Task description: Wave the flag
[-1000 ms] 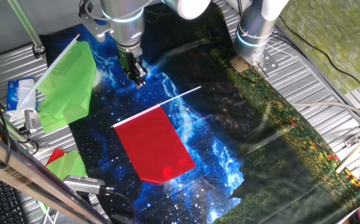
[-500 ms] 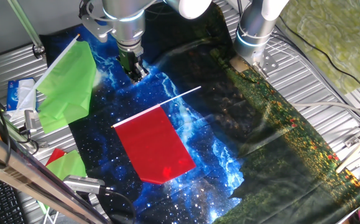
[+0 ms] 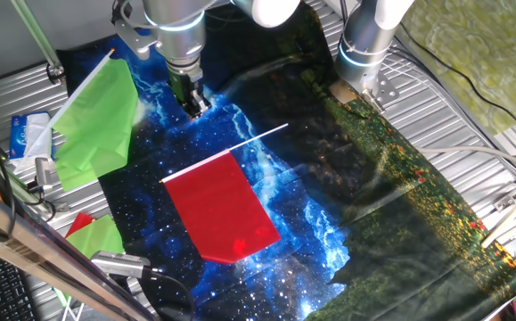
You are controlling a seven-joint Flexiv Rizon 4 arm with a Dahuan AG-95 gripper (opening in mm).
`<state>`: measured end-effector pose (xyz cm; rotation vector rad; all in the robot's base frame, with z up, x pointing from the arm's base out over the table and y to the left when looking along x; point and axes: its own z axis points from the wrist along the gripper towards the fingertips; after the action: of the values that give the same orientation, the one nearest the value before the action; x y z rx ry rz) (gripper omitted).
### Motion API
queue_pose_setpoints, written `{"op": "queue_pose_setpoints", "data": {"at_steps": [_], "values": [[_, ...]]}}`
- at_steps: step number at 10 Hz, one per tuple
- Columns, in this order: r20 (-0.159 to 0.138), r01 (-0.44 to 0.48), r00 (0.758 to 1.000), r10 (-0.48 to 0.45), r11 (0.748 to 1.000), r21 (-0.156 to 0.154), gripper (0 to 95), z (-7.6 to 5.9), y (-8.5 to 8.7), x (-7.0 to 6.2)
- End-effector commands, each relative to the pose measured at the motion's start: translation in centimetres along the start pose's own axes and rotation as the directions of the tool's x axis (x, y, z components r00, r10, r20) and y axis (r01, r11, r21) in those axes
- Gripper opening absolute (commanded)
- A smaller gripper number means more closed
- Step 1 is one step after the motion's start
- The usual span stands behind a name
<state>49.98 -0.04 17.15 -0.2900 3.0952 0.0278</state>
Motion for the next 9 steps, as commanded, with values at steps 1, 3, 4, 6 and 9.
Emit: {"op": "queue_pose_setpoints", "data": {"at_steps": [1,3,4,6,9], "values": [[-0.007,-0.027,1.000,0.027,1.000,-0.003,0.0,-0.04,0.03,0.01],[-0.007,-0.027,1.000,0.027,1.000,0.003,0.0,-0.05,0.02,0.02],[-0.009,-0.028,1.000,0.028,1.000,0.004,0.0,-0.05,0.01,0.02],[-0.006,-0.025,1.000,0.025,1.000,0.007,0.0,-0.05,0.00,0.03],[-0.018,-0.053,0.998,0.053,0.999,0.002,0.0,-0.81,0.06,-0.07]]}}
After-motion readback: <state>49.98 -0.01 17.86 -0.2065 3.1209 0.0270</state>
